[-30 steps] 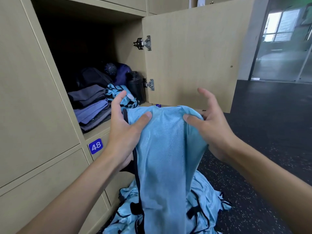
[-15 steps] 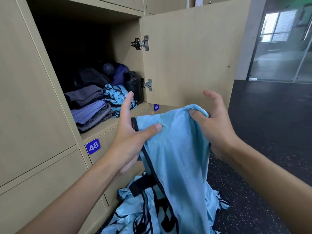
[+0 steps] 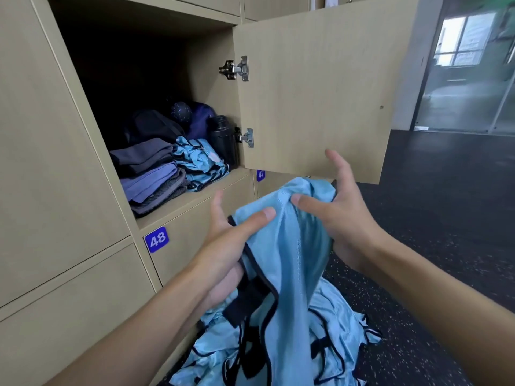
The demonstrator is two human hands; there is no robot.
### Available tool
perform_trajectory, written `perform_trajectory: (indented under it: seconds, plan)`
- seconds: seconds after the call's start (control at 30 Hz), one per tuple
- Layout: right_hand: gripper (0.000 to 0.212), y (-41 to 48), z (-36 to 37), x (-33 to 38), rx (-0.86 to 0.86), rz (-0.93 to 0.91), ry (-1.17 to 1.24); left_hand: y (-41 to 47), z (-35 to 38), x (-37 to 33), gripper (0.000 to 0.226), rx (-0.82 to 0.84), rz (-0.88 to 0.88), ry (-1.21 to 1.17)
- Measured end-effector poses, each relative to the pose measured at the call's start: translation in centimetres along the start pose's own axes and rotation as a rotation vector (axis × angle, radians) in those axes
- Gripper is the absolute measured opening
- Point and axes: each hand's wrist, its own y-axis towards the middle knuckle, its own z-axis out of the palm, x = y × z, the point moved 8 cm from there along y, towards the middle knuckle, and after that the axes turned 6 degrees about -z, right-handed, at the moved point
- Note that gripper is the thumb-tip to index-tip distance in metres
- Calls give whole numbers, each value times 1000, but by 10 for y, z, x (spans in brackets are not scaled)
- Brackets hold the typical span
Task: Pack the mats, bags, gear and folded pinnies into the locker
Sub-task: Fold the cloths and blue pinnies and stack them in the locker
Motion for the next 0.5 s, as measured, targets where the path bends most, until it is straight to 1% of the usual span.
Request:
perform_trajectory:
  seconds: [0.07, 0.1, 0.13, 0.2, 0.27, 0.3, 0.4, 0.43, 0.5]
  plan:
    - [90, 4, -11, 0, -61, -7, 0, 0, 3, 0, 111, 19, 12, -23]
    - [93, 6, -14, -1, -61, 11, -9, 0, 3, -5, 108, 2, 43, -18]
    - [100, 6, -14, -2, -32, 38, -34, 2, 1, -10, 106, -26, 76, -12]
    - [116, 1, -5, -10, 95, 130, -76, 5, -6, -20, 101, -91, 128, -33]
    - [115, -6, 6, -14, 197, 158, -36, 9, -14, -28, 94, -144, 169, -58]
    - [111, -5, 8, -13, 184, 133, -9, 10, -18, -31, 93, -158, 182, -61]
    - [97, 2, -6, 0, 5, -14, 1, 9, -20, -34, 94, -157, 172, -31]
    - [100, 1, -7, 3, 7, -33, -23, 8, -19, -33, 94, -148, 161, -23]
    - [112, -8, 6, 3, 131, -33, -113, 7, -14, -32, 94, -124, 149, -17]
